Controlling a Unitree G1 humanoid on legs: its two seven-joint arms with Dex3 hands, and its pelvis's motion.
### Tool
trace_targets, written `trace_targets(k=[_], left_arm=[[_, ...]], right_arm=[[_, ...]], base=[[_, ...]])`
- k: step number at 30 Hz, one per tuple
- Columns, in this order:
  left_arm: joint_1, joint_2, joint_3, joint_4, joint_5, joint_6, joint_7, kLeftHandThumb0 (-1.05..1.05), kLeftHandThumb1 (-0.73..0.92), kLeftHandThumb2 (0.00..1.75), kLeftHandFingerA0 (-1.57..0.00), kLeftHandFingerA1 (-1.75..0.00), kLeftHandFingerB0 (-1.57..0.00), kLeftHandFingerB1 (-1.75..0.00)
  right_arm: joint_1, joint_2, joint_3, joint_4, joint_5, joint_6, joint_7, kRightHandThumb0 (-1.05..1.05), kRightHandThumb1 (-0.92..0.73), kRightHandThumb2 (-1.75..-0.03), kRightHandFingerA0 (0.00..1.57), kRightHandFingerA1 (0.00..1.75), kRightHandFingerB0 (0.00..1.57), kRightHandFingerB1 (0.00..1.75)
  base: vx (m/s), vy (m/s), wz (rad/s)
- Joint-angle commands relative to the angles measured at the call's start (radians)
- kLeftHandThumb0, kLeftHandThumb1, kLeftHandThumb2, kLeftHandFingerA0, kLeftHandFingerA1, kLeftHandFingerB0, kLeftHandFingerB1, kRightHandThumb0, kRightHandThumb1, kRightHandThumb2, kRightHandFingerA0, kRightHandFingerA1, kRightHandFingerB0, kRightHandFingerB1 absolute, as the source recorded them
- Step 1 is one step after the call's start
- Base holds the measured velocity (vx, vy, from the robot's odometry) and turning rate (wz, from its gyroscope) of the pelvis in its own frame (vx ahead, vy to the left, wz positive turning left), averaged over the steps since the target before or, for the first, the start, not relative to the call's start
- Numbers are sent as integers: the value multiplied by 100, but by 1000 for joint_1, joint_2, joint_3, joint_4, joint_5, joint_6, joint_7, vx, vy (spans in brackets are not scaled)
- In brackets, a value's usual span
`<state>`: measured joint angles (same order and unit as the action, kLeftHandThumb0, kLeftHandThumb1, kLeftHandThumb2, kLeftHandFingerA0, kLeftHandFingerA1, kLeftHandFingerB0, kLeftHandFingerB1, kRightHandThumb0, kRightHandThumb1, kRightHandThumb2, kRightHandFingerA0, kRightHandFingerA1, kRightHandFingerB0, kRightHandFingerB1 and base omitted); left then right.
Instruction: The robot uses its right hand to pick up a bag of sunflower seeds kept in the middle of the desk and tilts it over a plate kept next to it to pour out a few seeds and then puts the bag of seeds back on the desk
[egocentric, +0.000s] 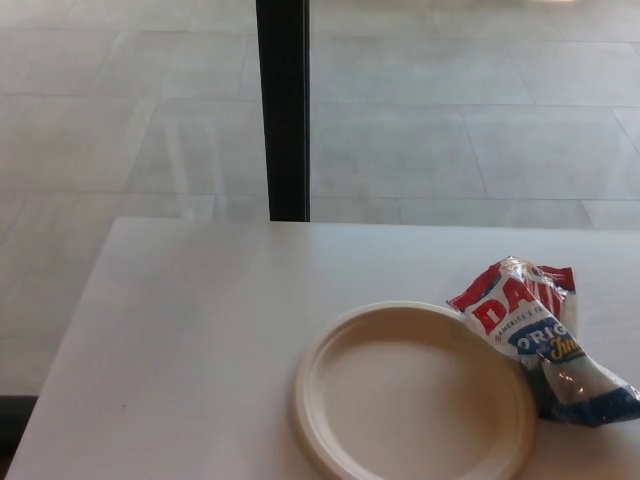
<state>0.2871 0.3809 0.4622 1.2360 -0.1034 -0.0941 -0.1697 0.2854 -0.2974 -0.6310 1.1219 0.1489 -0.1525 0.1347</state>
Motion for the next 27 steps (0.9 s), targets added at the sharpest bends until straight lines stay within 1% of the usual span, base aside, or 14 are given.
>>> trace_targets(k=[1,2,3,5,6,11,12,13,18,19,20,24,25,27], left_arm=[[-9,45,78,50,-90,-60,-81,-89,72,62,-29,-53,-14,-31],[-9,45,80,49,-87,-62,-85,-88,59,99,-25,-59,-4,-38],[-15,43,91,55,-95,-53,-82,-88,59,98,-26,-58,-4,-38],[-16,43,97,57,-98,-50,-87,-85,58,98,-26,-59,-3,-39],[-14,43,94,58,-90,-60,-87,-90,59,98,-27,-59,-4,-38],[-17,41,95,60,-81,-67,-78,-90,60,99,-24,-59,-4,-40],[-17,42,96,61,-82,-67,-82,-93,62,99,-25,-59,-5,-38],[-17,43,100,62,-85,-65,-87,-94,62,99,-26,-58,-5,-37],[-18,46,103,68,-87,-66,-96,-87,57,98,-22,-58,-6,-40],[-19,47,100,66,-85,-64,-94,-88,73,62,-28,-55,-13,-32],[-19,47,100,66,-86,-63,-94,-92,61,98,-24,-59,-6,-40],[-12,43,102,66,-90,-72,-101,-94,61,98,-25,-58,-6,-40],[-13,43,108,67,-97,-67,-105,-86,55,96,-25,-58,-7,-42],[-10,42,111,66,-99,-74,-113,-90,59,99,-23,-58,-4,-38]], right_arm=[[-40,-64,-174,51,208,-51,31,-94,-60,-94,0,20,0,24],[-61,-78,-226,53,247,-41,20,-95,-62,-96,0,23,0,24],[-70,-85,-250,39,264,-35,8,-86,-57,-76,0,0,0,5],[-93,-107,-282,43,278,-37,0,-83,-75,-63,0,0,0,0],[-113,-126,-298,38,282,-31,-8,-103,-67,-98,0,13,0,20],[-164,-169,-320,-18,280,-41,32,-105,-70,-99,0,9,0,15],[-179,-179,-326,-34,287,-47,53,-83,-78,-64,0,0,0,0],[-199,-191,-331,-52,294,-55,73,-105,-71,-99,0,15,0,12],[-240,-204,-313,-240,307,-18,85,-105,-70,-98,0,22,0,13],[-238,-200,-306,-293,314,-11,99,-105,-70,-100,0,24,0,12],[-248,-207,-292,-347,311,5,96,-105,-70,-101,0,15,0,11],[-288,-235,-228,-597,315,87,104,-98,-64,-102,0,16,0,19],[-293,-240,-213,-638,318,104,118,-92,-55,-81,0,0,0,20],[-301,-252,-176,-728,325,146,145,-105,-65,-100,0,19,0,23]], base=[[0,0,0],[0,0,0],[0,0,0],[0,0,0],[0,0,0],[0,0,0],[0,0,0],[0,0,0],[0,0,0],[0,0,0],[0,0,0],[0,0,0],[0,0,0],[0,0,0]])
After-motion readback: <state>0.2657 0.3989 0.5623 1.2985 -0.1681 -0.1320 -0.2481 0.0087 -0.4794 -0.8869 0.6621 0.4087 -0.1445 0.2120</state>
